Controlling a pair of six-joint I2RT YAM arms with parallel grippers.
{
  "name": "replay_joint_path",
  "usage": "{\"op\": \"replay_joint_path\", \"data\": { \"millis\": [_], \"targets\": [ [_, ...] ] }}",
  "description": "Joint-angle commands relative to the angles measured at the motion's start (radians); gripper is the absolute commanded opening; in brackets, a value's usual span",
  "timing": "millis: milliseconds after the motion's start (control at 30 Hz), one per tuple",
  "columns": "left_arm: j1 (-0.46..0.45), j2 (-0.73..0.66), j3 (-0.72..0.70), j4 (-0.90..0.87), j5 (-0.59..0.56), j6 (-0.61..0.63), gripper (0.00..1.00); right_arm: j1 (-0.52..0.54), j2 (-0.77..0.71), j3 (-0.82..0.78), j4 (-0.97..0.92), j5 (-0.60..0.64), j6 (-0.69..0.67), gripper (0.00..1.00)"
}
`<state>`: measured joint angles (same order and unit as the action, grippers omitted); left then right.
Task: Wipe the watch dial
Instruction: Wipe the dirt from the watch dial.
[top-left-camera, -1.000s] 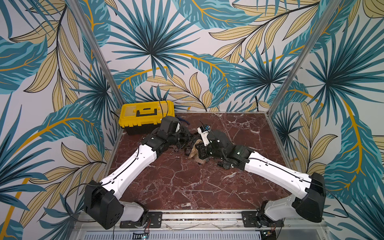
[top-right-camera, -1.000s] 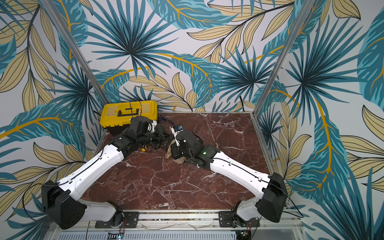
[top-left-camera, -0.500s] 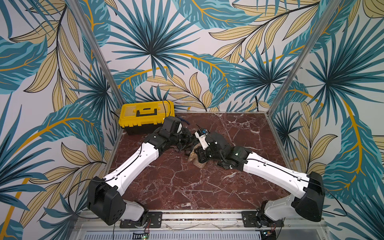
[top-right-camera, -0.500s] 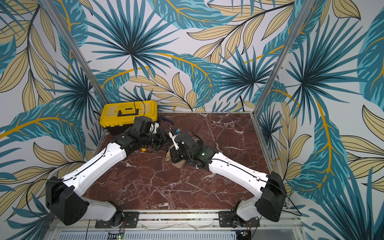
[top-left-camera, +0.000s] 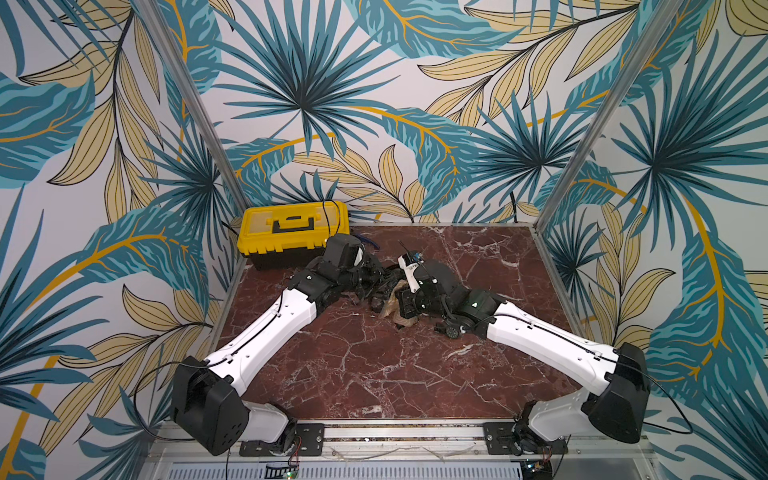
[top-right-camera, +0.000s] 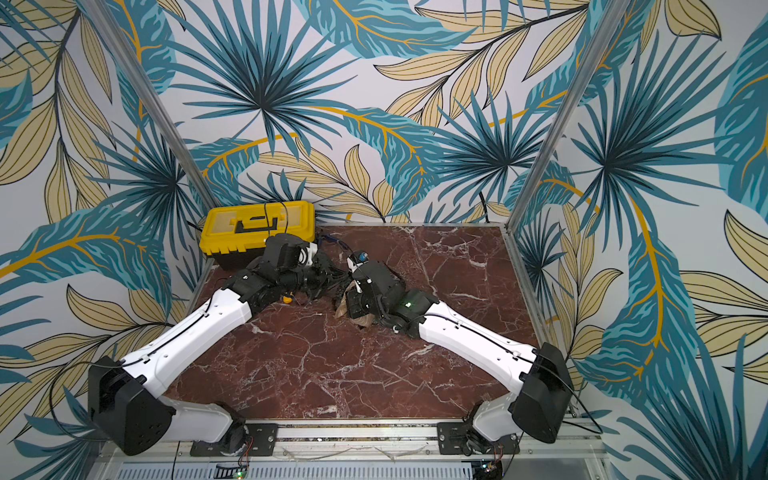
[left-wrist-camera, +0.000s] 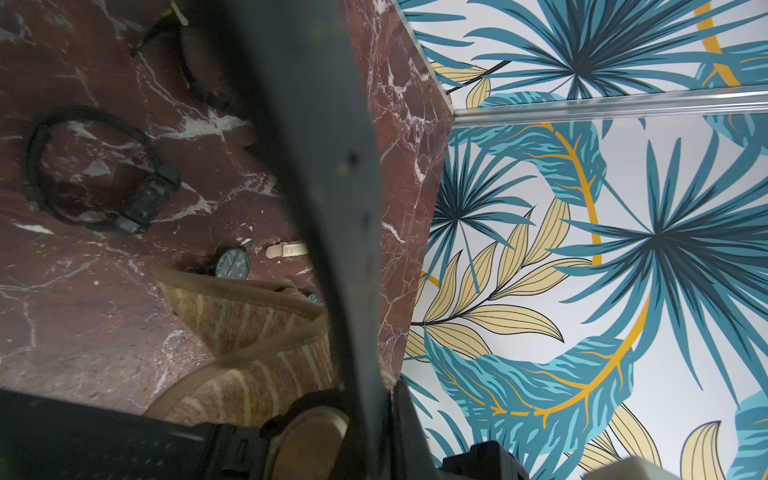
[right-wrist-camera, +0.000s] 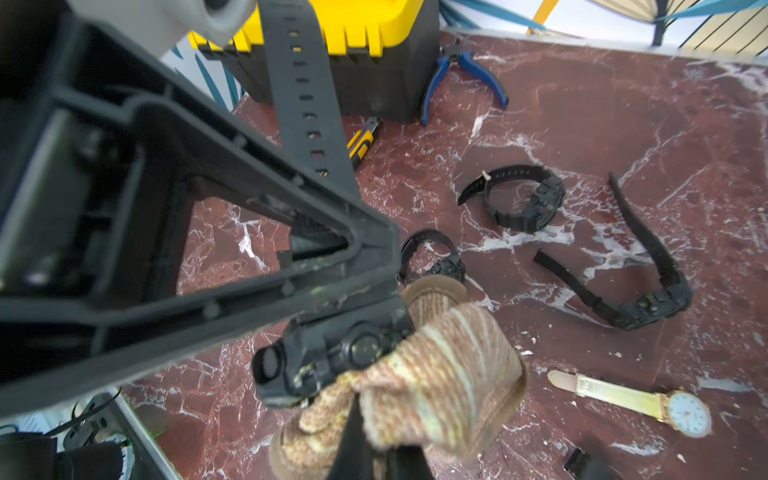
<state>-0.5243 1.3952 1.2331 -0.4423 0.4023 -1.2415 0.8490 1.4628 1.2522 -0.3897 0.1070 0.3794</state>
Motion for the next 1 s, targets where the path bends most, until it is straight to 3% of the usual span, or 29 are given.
{"op": "replay_joint_path", "data": {
  "millis": [0,300,667,867,967],
  "targets": [
    [-0.033,0.004,0.086,0.024,0.124,-0.003,0.0,0.005,0.038,0.0,-0.007,-0.087,-0.039,0.0],
    [-0.034,0.034,0.064,0.031,0.125,-0.004,0.0,0.025,-0.054,-0.026,0.08,-0.279,-0.068,0.0],
    [-0.052,-0.021,-0.039,0.037,0.133,-0.006,0.0,-0.003,-0.112,-0.028,0.132,0.117,-0.059,0.0],
    [-0.052,-0.033,-0.01,0.036,0.136,-0.001,0.0,-0.027,-0.056,-0.041,0.058,0.111,-0.021,0.0],
    [-0.052,-0.022,0.028,0.036,0.139,0.004,0.0,-0.028,-0.007,-0.024,-0.007,-0.013,-0.054,0.0]
  ]
}}
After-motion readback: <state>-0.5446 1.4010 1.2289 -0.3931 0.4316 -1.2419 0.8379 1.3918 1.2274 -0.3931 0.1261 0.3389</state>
